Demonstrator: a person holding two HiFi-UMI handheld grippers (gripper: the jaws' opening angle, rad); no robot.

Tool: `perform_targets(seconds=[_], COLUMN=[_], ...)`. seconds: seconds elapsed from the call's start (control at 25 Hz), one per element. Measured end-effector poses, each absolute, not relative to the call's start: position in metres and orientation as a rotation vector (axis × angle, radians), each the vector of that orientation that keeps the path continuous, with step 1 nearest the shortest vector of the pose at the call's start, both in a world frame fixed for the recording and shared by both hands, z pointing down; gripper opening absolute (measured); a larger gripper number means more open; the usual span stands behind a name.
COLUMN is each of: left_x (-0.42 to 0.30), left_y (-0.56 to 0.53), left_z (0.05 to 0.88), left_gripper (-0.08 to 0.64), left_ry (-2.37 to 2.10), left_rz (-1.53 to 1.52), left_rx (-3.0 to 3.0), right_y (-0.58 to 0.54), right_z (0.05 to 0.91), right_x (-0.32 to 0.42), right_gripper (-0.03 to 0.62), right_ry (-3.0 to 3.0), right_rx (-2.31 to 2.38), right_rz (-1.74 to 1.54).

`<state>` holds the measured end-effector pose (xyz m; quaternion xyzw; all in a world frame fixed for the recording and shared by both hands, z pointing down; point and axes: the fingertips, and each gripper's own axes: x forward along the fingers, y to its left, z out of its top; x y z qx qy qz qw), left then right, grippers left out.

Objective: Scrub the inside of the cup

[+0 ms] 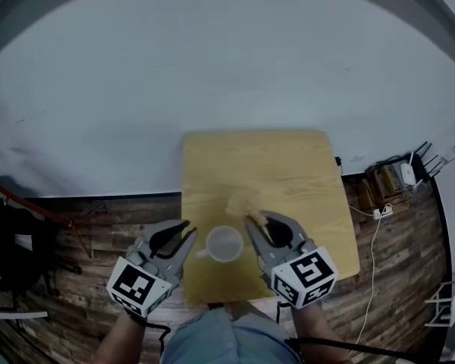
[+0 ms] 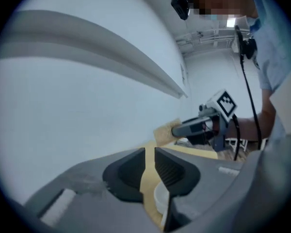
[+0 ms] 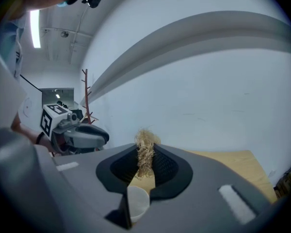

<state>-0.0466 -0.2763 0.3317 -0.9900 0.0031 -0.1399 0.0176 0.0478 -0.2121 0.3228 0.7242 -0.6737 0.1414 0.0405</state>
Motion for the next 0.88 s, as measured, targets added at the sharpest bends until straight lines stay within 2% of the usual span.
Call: perform_targets(seconds=[0.04,0.12,0.28,0.88], left_x=[-0.042,-0.036,-0.021,-0.007], left_y=[-0.281,-0.289,-0.284,-0.27], left_z=[0.319,0.299,0.28,0.257], left_gripper=[0.081,0.02,0.02,0.02], left_ry=[0.093,0.26,0.419,0.461], left_rz=[-0.397,-0.345,-0.309,-0.241], left_rx=[-3.075,-3.06,-2.987,-2.936], right_y=[-0.215,-0.221,-0.224,-0.222], right_z=[0.319,0.311,0.3,0.279], right_x=[0.048,0.05,0.051,0.047], right_gripper=[0.061,0.061,0.061,0.058], right_ry=[-2.063,-2.062,-2.062,-2.051], right_rx=[2.222,2.23,2.237,2.231], right_rz=[0.41,0.371,0.32,0.204])
